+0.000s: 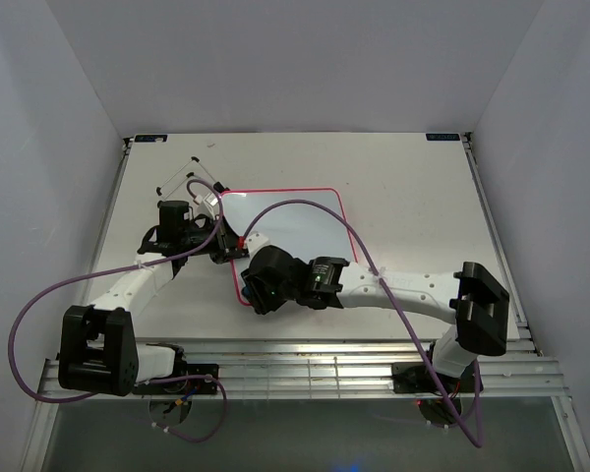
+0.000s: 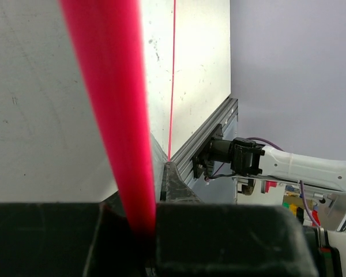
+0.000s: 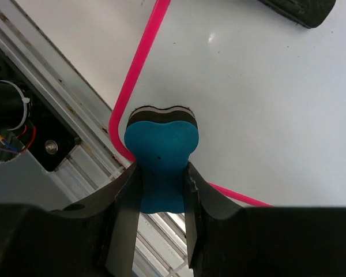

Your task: Erase the whiteboard

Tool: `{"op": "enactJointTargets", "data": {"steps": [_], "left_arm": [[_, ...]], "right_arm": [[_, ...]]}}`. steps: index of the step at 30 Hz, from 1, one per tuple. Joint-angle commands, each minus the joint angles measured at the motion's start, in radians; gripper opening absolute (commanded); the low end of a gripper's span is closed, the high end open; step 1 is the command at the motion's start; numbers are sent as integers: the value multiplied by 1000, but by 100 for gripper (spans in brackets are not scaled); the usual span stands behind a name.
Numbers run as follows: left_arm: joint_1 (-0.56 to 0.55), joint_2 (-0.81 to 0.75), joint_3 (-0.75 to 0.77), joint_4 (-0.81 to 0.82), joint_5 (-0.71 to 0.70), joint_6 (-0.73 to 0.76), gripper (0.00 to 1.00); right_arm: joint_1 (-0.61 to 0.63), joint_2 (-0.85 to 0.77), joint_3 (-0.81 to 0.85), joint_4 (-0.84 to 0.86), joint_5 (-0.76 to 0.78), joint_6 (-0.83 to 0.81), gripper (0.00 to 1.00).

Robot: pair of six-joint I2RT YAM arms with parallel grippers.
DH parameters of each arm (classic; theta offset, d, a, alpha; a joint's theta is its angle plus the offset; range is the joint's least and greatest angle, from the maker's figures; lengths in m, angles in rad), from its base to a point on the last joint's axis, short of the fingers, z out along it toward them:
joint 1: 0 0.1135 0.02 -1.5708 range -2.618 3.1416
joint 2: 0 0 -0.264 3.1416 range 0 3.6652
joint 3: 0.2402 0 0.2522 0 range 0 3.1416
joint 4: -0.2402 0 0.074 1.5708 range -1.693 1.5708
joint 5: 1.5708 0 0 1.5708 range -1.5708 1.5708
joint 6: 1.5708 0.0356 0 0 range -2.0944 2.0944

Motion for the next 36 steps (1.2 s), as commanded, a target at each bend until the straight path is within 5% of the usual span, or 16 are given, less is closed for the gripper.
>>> {"op": "enactJointTargets", "data": {"steps": [1, 10, 17, 24, 31, 36], "left_arm": [[-10, -5, -10, -40, -162, 67, 0], [-10, -1, -10, -36, -141, 70, 0], [-10, 22, -14, -25, -93, 68, 0], [-10, 71, -14, -17, -6, 84, 0], [-10, 110, -10, -22, 32, 93, 0], [-10, 125, -6, -26, 40, 97, 0]], "right_arm": [[-55, 15, -84, -4, -13, -5, 8], [-393, -104, -482, 57, -51, -49, 8], [-688, -89, -567, 123, -213, -163, 8], [-727, -48, -440, 104, -318, -241, 8], [-722, -106, -380, 195, -656, -228, 8], [-720, -109, -337, 214, -715, -226, 8]]}}
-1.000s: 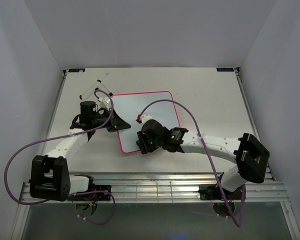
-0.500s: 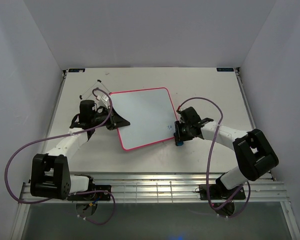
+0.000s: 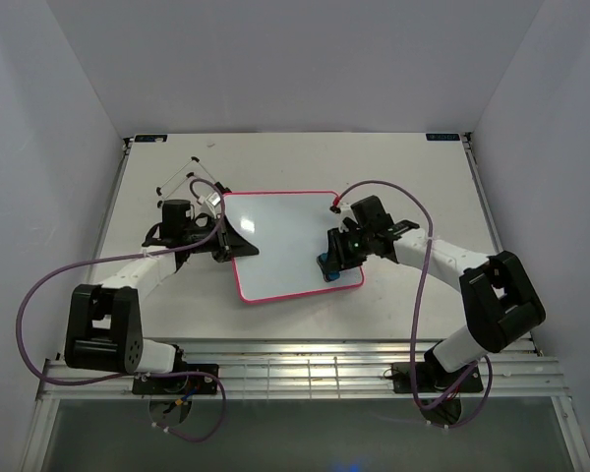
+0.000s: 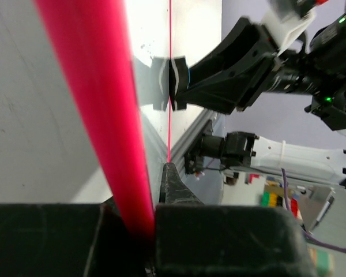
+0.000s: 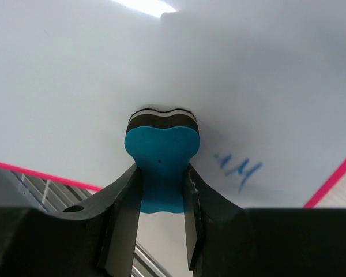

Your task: Erase the whiteboard

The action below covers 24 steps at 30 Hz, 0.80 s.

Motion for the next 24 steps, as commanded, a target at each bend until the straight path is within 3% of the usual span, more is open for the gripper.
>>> {"op": "enactJointTargets", "data": {"steps": [1, 7, 12, 17, 21, 24], "left_arm": [[-34, 17, -15, -110, -31, 106, 0], [-34, -15, -13, -119, -75, 106, 0], [-36, -46, -10, -125, -123, 102, 0], [-33, -52, -10, -127, -138, 97, 0], [-31, -65, -12, -125, -147, 94, 0], [-31, -63, -13, -121, -150, 89, 0]], "right_arm": [[11, 2, 61, 85, -77, -10, 8], [-39, 92, 2, 0, 127, -44, 8], [-105, 59, -139, -16, 184, -32, 8], [-147, 20, -172, -96, 294, -50, 8], [-128, -23, -181, -89, 206, -39, 8], [-44, -95, -190, -46, 74, -19, 8]]}}
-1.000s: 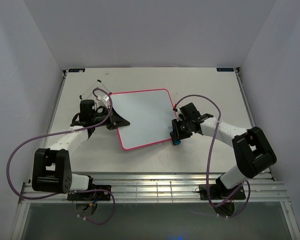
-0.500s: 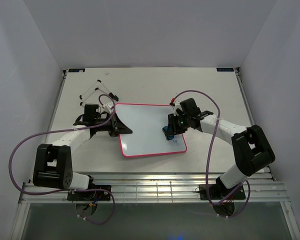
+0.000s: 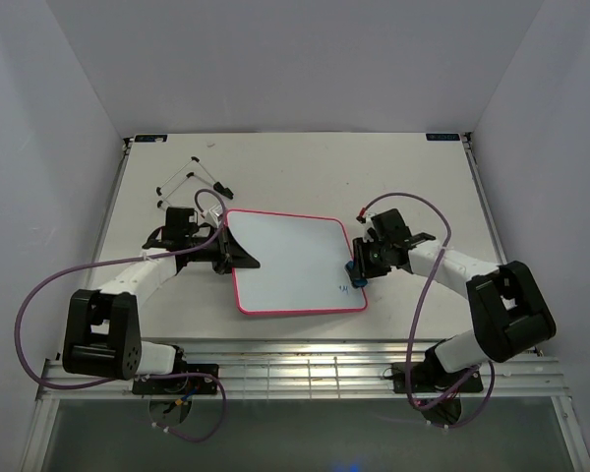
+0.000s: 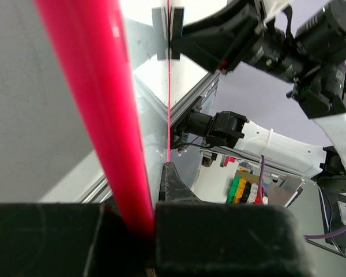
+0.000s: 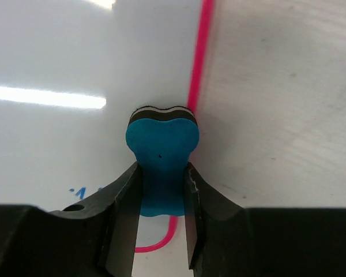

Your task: Erase the whiteboard

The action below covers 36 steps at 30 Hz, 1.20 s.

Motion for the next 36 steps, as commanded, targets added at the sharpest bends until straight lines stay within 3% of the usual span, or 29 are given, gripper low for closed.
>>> {"op": "enactJointTargets", "data": {"steps": [1, 4, 9, 15, 21, 26, 29, 36], "left_arm": [[-9, -35, -6, 64, -174, 130, 0], [-7, -30, -6, 65, -171, 127, 0], [-9, -30, -9, 75, -173, 120, 0], [-9, -35, -15, 75, -173, 120, 0], [-7, -35, -11, 76, -168, 120, 0], [-7, -26, -14, 76, -147, 126, 0], [-7, -18, -14, 76, -137, 129, 0], [-6, -7, -11, 85, -130, 123, 0]], "right_arm": [[124, -79, -43, -47, -147, 4, 8], [208, -144, -50, 0, -214, 50, 8], [241, -170, -54, 57, -250, 86, 8], [185, -91, -52, -151, 121, 83, 8], [74, -38, -100, -228, 294, 96, 8], [68, 66, -28, -283, 310, 72, 8], [81, 57, -5, -259, 253, 52, 8], [166, -95, 33, -39, -234, 37, 8]]}}
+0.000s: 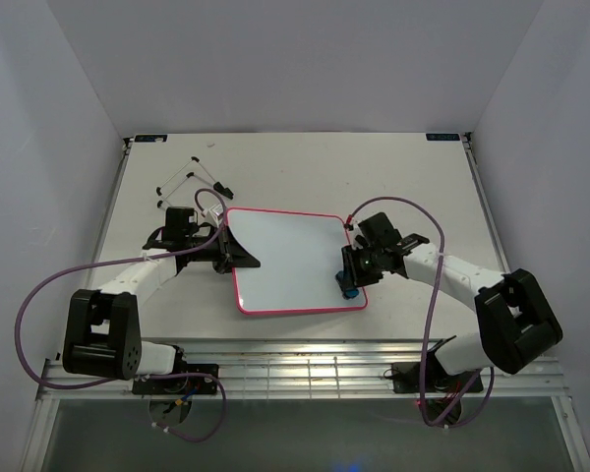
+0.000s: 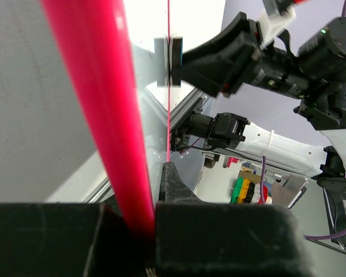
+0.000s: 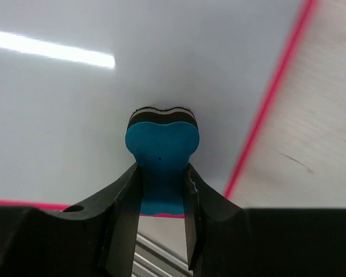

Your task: Erase the whiteboard

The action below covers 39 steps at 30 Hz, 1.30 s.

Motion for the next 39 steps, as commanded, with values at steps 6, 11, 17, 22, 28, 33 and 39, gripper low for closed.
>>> {"op": "enactJointTargets", "data": {"steps": [6, 11, 17, 22, 28, 33, 39], "left_arm": [[-10, -3, -7, 71, -115, 118, 0], [-10, -5, -12, 79, -90, 118, 0], [-10, 0, -15, 93, -58, 114, 0], [-10, -23, -13, 91, -85, 115, 0], [-10, -92, -6, 84, -145, 129, 0], [-10, -173, -1, 103, -193, 129, 0], [-11, -334, 6, 146, -233, 121, 0]], "right_arm": [[89, 25, 99, 357, -644, 80, 8], [66, 160, 248, 236, -504, 31, 8], [35, 366, 504, -109, -37, -89, 8], [-57, 389, 396, -175, 155, -97, 8], [-179, 304, 300, -171, 186, -116, 8], [-230, 124, 284, -149, 166, -98, 13], [-333, 167, 233, -152, 200, -104, 15]]}}
